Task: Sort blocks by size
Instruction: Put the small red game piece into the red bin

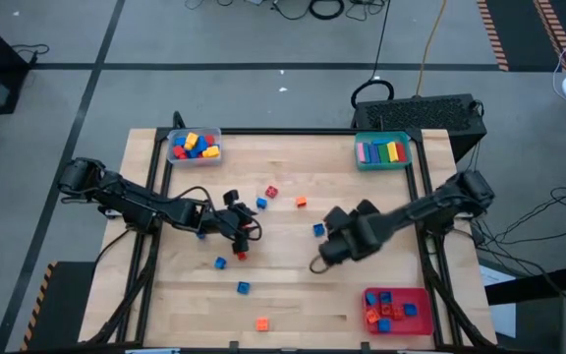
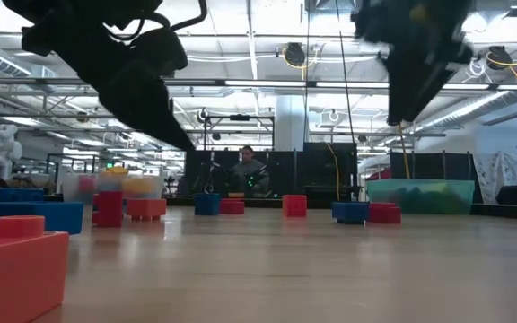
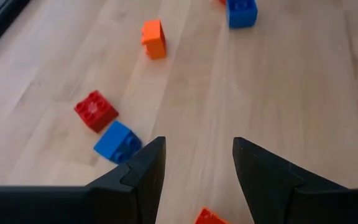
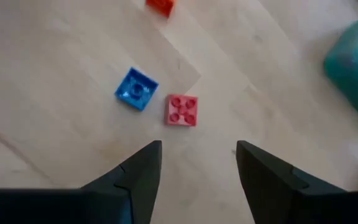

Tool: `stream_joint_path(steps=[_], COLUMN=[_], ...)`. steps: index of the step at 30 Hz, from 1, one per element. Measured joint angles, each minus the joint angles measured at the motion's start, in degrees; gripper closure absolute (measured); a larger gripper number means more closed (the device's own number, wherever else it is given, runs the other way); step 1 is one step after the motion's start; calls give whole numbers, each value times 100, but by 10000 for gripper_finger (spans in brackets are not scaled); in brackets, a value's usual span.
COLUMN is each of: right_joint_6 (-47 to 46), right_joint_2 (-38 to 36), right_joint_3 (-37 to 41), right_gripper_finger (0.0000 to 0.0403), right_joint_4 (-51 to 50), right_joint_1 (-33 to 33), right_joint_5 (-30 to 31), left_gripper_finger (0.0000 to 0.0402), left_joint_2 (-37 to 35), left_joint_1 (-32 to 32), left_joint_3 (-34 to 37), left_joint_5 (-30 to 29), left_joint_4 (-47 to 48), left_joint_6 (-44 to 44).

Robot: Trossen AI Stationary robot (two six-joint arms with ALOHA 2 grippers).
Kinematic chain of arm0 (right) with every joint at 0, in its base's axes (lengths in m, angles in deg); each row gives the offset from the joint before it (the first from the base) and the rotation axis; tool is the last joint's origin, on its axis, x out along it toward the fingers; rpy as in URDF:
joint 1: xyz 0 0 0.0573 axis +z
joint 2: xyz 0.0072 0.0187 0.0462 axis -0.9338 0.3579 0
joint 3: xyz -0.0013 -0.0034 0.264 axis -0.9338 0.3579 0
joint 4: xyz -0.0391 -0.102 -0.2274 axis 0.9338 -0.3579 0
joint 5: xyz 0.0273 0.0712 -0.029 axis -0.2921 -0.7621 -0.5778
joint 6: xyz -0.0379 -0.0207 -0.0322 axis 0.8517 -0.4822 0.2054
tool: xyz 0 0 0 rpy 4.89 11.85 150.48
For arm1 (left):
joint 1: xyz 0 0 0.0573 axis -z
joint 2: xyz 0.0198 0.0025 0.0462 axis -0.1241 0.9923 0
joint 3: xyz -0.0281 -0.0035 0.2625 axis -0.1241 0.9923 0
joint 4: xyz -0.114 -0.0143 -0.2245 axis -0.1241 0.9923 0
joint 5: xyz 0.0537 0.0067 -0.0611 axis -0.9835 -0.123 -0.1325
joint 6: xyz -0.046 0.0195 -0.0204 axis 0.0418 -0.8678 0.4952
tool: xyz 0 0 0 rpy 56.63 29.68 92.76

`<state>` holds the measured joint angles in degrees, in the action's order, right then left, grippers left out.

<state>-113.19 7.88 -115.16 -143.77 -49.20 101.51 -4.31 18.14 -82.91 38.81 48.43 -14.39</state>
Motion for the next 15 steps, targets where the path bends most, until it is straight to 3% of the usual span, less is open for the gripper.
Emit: stream_joint_path(steps=[5,15], right_joint_6=[749,1462], right_joint_2=[11,4], right_joint_3=[826,1722], right_gripper_finger=[184,115], right_joint_4=[1235,2665], right_joint_1=[-615,-1218], right_joint_5=[-725,-1269], left_gripper_finger=[212,212], left_joint_2=[2,2], left_joint_1=[0,0], left_joint_3=[0,0], left_joint_5=[4,-2], left_joint_4=[222,242], left_joint_6=[111,98])
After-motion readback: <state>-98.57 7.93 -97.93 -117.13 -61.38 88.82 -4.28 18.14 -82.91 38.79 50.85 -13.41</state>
